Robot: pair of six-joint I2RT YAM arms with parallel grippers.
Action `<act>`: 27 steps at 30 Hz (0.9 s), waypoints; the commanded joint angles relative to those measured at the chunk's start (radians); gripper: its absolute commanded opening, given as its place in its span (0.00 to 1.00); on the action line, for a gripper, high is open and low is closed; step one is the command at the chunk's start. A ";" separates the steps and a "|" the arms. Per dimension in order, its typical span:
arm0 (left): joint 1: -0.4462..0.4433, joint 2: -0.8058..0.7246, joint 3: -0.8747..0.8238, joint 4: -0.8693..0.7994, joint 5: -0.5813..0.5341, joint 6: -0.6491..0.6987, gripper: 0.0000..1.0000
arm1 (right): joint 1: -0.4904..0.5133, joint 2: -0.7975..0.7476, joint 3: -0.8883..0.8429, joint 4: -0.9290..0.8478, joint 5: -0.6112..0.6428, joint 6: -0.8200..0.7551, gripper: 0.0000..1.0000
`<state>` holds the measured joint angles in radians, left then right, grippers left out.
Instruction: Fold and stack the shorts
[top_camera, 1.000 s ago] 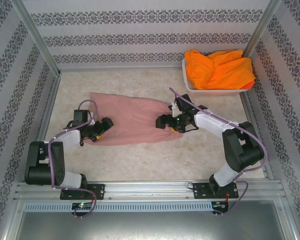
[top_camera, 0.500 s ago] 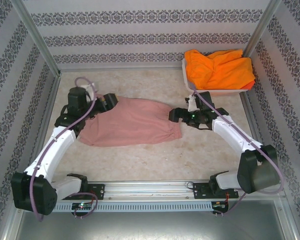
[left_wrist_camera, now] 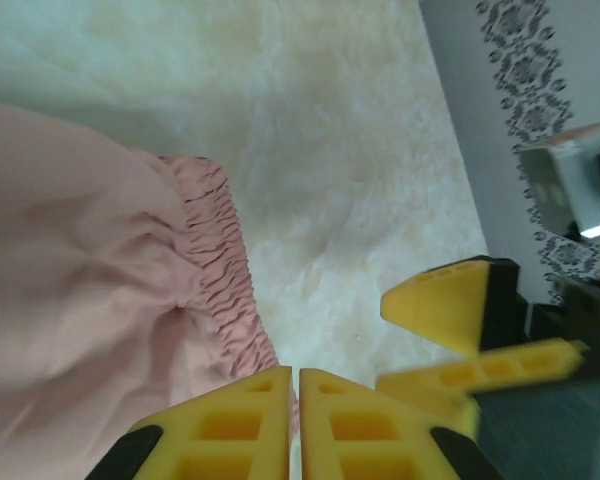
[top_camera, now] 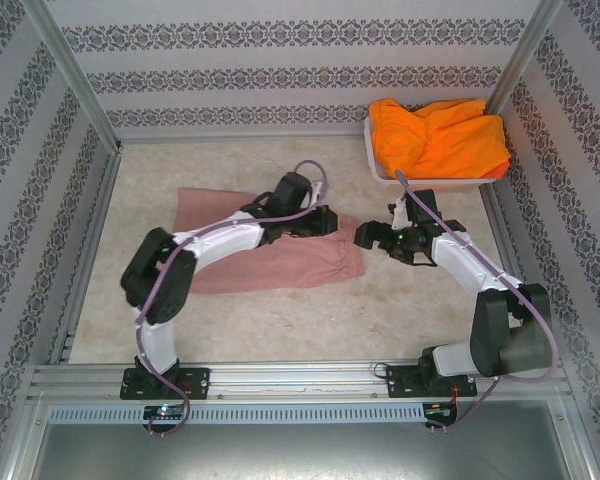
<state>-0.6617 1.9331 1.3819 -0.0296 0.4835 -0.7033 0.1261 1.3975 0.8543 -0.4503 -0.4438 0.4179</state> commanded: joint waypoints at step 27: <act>0.002 0.108 -0.226 0.117 -0.098 -0.056 0.05 | 0.184 0.290 0.035 0.189 0.023 0.192 0.72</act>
<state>-0.6659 2.0495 1.1866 0.1101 0.4168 -0.7437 0.2932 1.6630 0.8642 -0.2874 -0.4473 0.5781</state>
